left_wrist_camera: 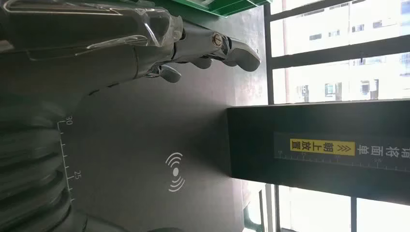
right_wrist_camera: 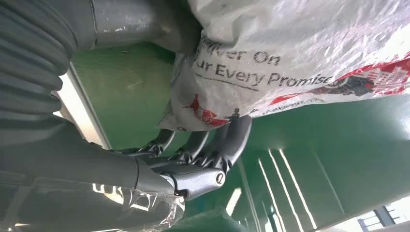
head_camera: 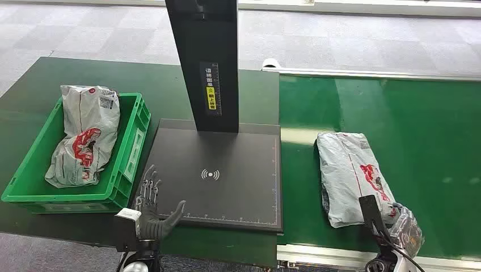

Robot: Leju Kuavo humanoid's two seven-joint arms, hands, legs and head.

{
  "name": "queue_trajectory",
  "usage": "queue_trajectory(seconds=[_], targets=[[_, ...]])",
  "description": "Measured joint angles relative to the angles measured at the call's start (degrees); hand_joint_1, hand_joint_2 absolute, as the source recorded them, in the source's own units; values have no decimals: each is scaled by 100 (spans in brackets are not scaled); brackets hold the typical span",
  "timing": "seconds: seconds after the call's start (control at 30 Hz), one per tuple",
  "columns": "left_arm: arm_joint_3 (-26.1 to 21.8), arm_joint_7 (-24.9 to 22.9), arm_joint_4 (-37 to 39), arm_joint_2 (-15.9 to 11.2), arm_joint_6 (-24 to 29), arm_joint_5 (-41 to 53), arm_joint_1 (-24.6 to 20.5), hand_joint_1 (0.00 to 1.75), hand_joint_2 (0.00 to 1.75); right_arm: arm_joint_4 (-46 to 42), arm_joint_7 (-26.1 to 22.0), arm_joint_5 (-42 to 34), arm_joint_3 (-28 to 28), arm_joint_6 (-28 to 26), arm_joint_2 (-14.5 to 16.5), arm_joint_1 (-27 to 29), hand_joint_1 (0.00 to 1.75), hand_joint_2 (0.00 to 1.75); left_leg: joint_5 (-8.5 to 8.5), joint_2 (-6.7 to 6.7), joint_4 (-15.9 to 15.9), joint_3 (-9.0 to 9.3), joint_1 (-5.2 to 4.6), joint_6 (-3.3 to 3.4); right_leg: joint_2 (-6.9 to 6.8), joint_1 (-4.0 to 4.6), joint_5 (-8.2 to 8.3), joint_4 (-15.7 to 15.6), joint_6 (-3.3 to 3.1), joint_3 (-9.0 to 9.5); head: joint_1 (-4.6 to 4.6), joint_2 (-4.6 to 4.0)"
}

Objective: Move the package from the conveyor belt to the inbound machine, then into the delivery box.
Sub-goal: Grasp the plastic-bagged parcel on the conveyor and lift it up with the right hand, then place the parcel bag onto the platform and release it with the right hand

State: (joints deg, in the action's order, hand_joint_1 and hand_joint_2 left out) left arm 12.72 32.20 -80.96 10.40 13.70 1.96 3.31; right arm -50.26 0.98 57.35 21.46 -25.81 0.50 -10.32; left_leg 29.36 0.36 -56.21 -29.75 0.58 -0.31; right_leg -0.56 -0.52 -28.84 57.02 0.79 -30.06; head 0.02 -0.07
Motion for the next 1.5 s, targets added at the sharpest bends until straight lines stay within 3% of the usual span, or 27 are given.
queue_trajectory(seconds=[0.4,0.6,0.83,1.0,1.23,1.5], targets=[[20,-19,-29,-24,37,-30,-14,0,175,659,-115,98,-291,-109,-76,-734,175,175,-1,-1,0,2,1,0,1,1,0,1,-1,0,0,0],[-2,-48,-147,-25,64,-12,-8,0,175,-69,-378,-267,-688,-121,21,-561,175,175,-1,-2,0,0,1,0,0,1,0,2,-1,-1,0,0],[-95,60,-562,-53,206,46,72,0,175,-2332,-694,-1001,-1970,70,198,94,175,175,0,-2,2,-6,4,-1,0,4,-1,4,-1,-9,-1,0],[-173,87,-851,-63,262,71,73,0,175,-3139,-948,-1511,-3024,220,257,207,175,175,-1,2,3,-6,4,-1,1,4,-1,5,-2,-7,0,0],[-245,95,-962,-66,338,63,-1,0,175,-3234,-1027,-1996,-4276,701,547,12,175,175,-6,1,3,-4,4,-4,1,4,-1,6,-2,-7,-1,0],[-250,82,-960,-51,305,15,-177,0,175,-2343,-1033,-2251,-5153,1037,913,-344,175,175,-6,1,3,-5,5,-4,1,5,-1,6,-2,-8,1,0]])
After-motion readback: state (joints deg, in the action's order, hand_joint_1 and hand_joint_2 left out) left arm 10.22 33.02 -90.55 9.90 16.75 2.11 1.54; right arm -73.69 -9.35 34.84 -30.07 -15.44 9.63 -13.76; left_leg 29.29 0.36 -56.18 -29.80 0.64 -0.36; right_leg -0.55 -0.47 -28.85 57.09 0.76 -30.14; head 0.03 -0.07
